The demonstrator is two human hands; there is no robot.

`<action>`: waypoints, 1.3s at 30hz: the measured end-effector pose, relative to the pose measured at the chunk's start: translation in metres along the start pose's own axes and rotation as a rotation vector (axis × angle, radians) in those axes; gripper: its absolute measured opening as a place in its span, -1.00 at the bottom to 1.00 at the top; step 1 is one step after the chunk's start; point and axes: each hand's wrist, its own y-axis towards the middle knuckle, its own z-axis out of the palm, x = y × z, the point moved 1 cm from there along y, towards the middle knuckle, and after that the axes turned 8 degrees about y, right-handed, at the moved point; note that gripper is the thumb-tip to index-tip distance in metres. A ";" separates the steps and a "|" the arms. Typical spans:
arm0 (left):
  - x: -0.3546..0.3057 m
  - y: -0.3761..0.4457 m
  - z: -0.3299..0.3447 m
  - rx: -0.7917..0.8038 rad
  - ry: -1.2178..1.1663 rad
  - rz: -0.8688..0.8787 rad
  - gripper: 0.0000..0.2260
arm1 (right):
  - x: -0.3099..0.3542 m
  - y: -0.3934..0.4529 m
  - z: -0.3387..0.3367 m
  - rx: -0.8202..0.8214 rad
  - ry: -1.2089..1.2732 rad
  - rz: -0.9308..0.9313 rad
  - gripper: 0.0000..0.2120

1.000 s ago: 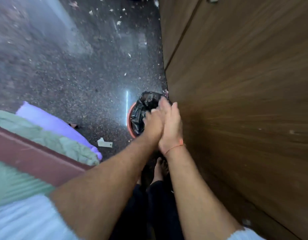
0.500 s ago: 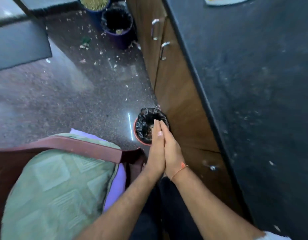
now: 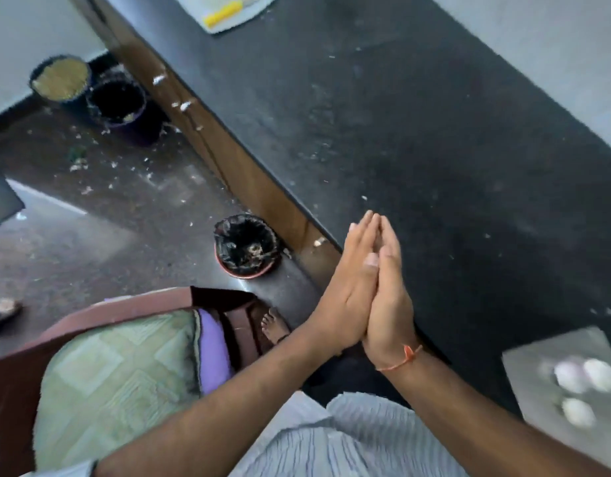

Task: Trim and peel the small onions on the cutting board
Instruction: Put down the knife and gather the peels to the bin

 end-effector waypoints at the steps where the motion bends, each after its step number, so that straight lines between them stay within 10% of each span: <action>1: -0.015 -0.003 0.014 0.064 0.007 0.046 -0.53 | 0.008 -0.009 -0.015 -0.065 0.014 -0.007 -0.62; 20: -0.141 -0.018 0.231 1.046 0.272 0.644 -0.49 | 0.001 -0.144 -0.257 -0.987 0.191 -0.124 -0.60; 27: -0.108 0.060 0.278 0.896 0.736 0.685 -0.26 | -0.042 -0.142 -0.322 -0.986 -0.362 0.264 -0.52; 39: -0.100 0.084 0.307 0.903 0.638 0.590 -0.67 | -0.074 -0.097 -0.345 -0.890 -0.667 0.352 -0.69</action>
